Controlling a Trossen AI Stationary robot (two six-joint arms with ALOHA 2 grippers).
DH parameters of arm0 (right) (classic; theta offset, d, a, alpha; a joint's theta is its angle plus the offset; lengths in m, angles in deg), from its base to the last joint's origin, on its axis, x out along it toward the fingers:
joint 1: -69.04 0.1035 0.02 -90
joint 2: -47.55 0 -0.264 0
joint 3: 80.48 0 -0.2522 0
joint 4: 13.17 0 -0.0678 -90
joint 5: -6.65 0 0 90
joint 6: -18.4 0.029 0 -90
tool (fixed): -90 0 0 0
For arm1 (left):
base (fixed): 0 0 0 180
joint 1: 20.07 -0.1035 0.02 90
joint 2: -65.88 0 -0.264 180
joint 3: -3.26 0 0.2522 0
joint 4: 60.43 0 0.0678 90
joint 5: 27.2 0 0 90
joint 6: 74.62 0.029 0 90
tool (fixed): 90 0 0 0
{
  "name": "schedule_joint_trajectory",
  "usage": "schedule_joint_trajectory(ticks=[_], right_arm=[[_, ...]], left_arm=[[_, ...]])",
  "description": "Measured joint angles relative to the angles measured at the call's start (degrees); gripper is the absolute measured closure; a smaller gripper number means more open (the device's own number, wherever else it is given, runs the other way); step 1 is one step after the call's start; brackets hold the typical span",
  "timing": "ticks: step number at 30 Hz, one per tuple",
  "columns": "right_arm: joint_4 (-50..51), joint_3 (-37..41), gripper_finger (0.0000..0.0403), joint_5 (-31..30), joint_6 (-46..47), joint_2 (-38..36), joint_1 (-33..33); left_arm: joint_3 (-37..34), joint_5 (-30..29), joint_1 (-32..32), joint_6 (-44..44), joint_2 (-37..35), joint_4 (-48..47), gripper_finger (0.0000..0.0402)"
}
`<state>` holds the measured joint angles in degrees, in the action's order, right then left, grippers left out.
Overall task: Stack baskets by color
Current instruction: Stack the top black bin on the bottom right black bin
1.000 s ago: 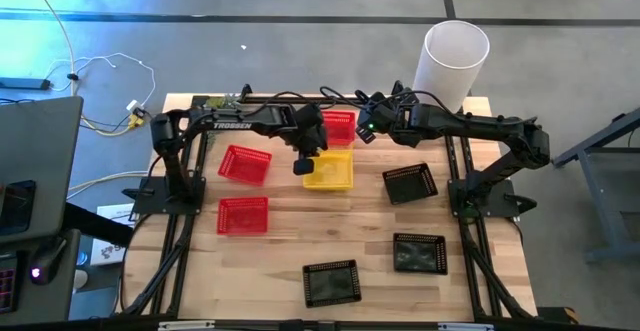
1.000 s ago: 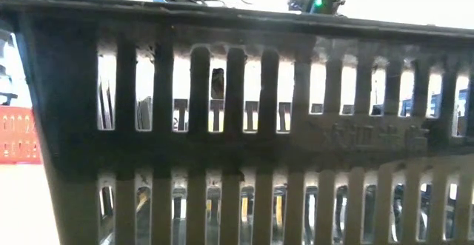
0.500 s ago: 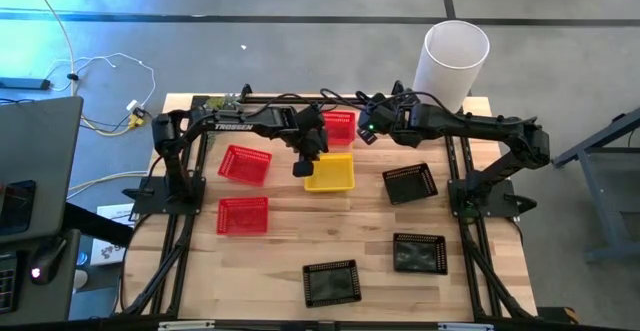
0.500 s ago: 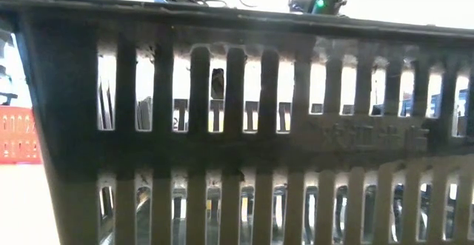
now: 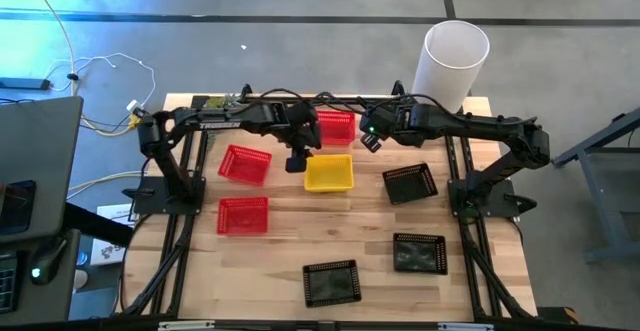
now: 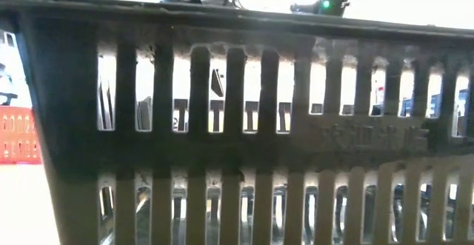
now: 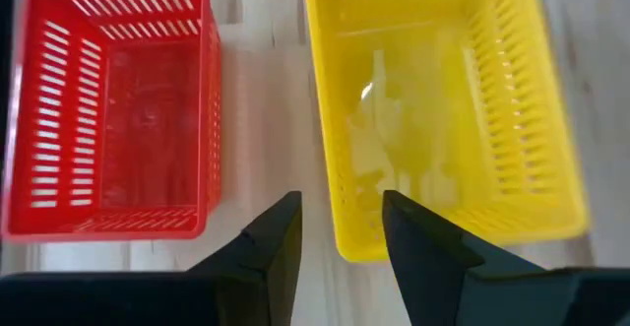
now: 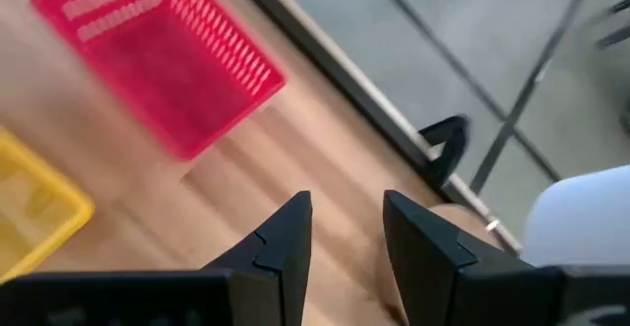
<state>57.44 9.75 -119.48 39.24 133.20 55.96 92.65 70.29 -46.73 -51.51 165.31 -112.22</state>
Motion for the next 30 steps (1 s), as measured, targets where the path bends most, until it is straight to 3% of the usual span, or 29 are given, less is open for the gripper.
schedule_joint_trajectory(ticks=[10, 25, 30], right_arm=[[8.7, 0.0, 0.0289, 10.2, 3.3, 0.0, 0.0], [20.9, 0.0, 0.0289, 20.6, 5.9, 0.0, 8.4], [22.4, 0.0, 0.0289, 24.6, 2.1, 0.0, 10.3]], left_arm=[[-0.7, 0.9, 0.7, -3.1, -7.2, -7.5, 0.0277], [-16.8, 0.9, 6.9, -14.0, -23.8, -4.2, 0.0278], [-19.6, 0.9, 11.0, -17.7, -27.4, -4.2, 0.0278]])
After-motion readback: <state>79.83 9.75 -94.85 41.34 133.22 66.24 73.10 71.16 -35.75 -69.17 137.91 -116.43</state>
